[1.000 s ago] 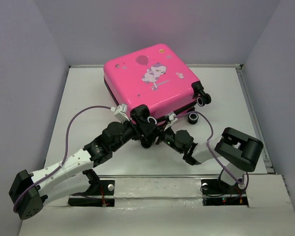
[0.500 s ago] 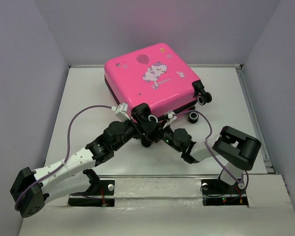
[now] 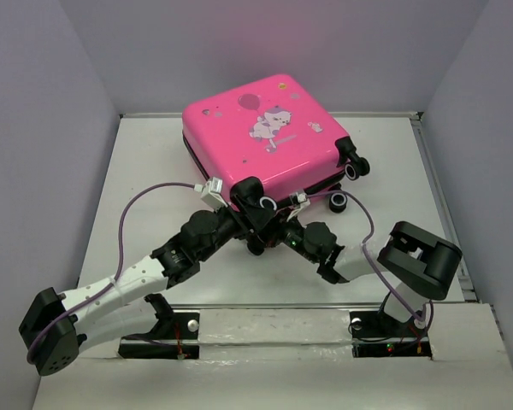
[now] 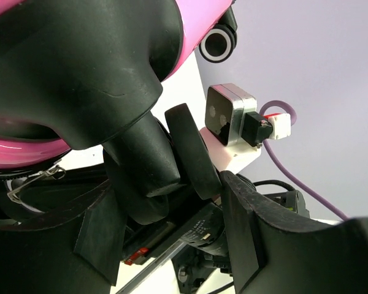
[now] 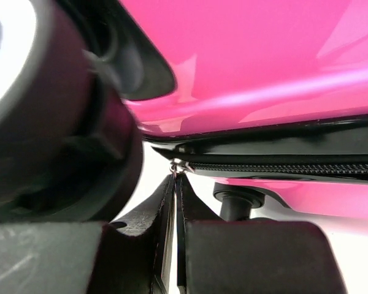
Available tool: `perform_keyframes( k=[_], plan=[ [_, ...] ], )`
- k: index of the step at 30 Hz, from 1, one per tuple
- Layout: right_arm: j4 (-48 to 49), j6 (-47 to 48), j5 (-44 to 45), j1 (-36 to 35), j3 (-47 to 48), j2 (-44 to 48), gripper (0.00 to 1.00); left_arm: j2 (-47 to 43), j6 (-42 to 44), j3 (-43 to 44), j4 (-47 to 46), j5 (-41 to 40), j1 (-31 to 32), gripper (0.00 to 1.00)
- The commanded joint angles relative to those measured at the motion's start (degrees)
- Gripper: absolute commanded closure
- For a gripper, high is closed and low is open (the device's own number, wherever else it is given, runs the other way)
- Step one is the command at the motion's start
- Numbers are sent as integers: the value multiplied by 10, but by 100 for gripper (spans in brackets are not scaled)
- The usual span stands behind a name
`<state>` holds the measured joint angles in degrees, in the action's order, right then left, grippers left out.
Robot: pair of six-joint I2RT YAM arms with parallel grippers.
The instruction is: Pack the luggage
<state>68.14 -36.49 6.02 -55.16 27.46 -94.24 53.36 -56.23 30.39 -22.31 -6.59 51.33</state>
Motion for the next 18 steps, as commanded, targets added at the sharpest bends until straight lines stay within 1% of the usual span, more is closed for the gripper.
perform_keyframes(
  k=[1, 2, 4, 5, 7, 9, 10, 11, 13, 15, 16, 18],
  plan=[
    [301, -25, -92, 0, 6, 48, 93, -44, 24, 70, -186, 55, 20, 94],
    [302, -34, -119, 0, 9, 42, 93, -37, 22, 82, -186, 63, 20, 94],
    [302, -38, -124, -7, 30, 17, 93, -26, 5, 108, -198, 89, 20, 94],
    [303, -50, -133, -14, 39, 6, 93, -13, -5, 115, -208, 116, 20, 94],
    [303, -65, -143, -21, 78, -31, 93, 1, -34, 135, -230, 156, 21, 94],
    [302, -74, -148, -35, 108, -57, 93, 21, -65, 145, -257, 177, 22, 94],
    [303, -83, -151, -35, 142, -70, 93, 26, -69, 150, -264, 186, 24, 94],
    [303, -90, -155, -43, 161, -98, 93, 36, -69, 159, -268, 187, 30, 94],
    [302, -103, -154, -57, 211, -124, 93, 45, -60, 164, -271, 179, 39, 94],
    [302, -118, -150, -63, 239, -153, 93, 49, -54, 164, -276, 172, 51, 94],
    [302, -128, -148, -68, 259, -161, 93, 53, -48, 161, -279, 164, 54, 94],
    [302, -133, -144, -74, 270, -170, 93, 54, -45, 146, -290, 156, 59, 94]
  ],
)
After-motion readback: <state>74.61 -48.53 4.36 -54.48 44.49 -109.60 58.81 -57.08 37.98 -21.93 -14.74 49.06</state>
